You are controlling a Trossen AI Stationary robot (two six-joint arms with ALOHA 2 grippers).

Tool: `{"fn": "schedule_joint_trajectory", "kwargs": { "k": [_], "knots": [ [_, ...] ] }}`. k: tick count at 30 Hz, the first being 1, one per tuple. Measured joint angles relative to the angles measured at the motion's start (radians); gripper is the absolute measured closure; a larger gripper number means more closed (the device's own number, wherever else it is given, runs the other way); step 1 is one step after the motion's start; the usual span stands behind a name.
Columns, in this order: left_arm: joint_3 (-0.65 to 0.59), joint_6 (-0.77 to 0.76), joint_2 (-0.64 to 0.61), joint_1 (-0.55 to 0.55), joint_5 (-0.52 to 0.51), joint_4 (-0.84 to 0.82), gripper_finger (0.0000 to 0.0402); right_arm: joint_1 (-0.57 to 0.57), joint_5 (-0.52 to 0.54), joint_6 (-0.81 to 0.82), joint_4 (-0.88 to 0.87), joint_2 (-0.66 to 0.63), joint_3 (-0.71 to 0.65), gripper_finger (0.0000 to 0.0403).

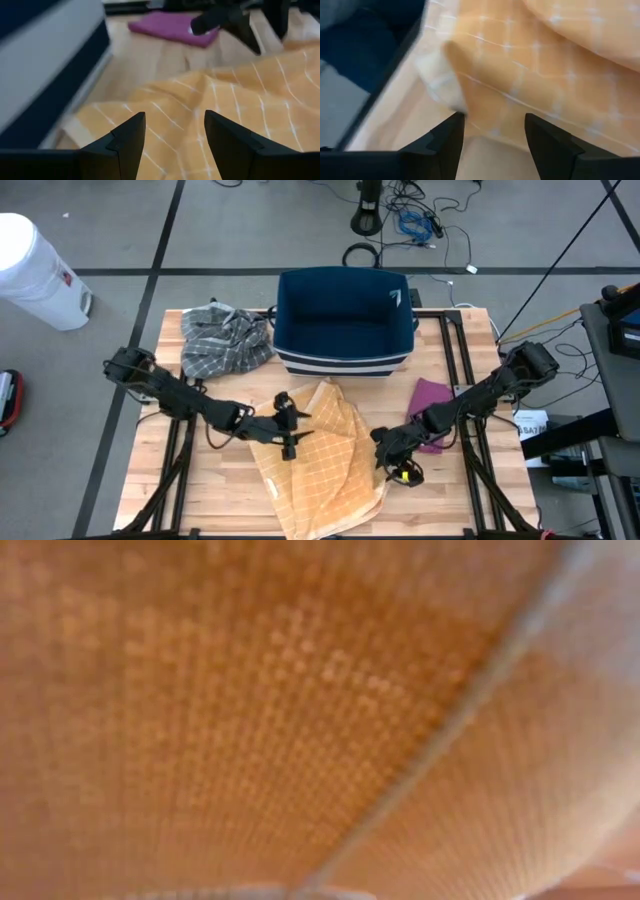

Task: Fold towel
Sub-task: Fold the yellow towel

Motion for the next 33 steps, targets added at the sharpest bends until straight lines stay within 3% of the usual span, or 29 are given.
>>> {"fn": "schedule_joint_trajectory", "kwargs": {
  "k": [4, 9, 16, 22, 26, 33],
  "knots": [
    [0.0, -0.022, -0.089, 0.012, -0.004, -0.139, 0.0191, -0.001, 0.064, 0.005, -0.054, -0.06, 0.0, 0.0208],
    [0.0, -0.112, -0.172, -0.009, 0.012, -0.346, 0.0191, 0.004, 0.065, 0.013, -0.118, -0.143, 0.0, 0.0208],
    [0.0, -0.295, -0.192, -0.063, 0.153, -0.565, 0.0191, 0.013, 0.075, 0.007, -0.091, -0.191, 0.0, 0.0209],
    [0.0, -0.345, -0.193, -0.133, 0.036, -0.643, 0.0191, 0.014, 0.095, -0.008, -0.014, -0.183, 0.0, 0.0209],
    [-0.021, -0.427, -0.186, -0.128, 0.034, -0.794, 0.0191, 0.014, 0.095, -0.008, 0.048, -0.178, 0.0, 0.0209],
    [-0.114, -0.408, -0.186, -0.114, 0.081, -0.585, 0.0191, 0.013, 0.094, -0.012, 0.205, -0.116, 0.0, 0.0209]
  ]
}}
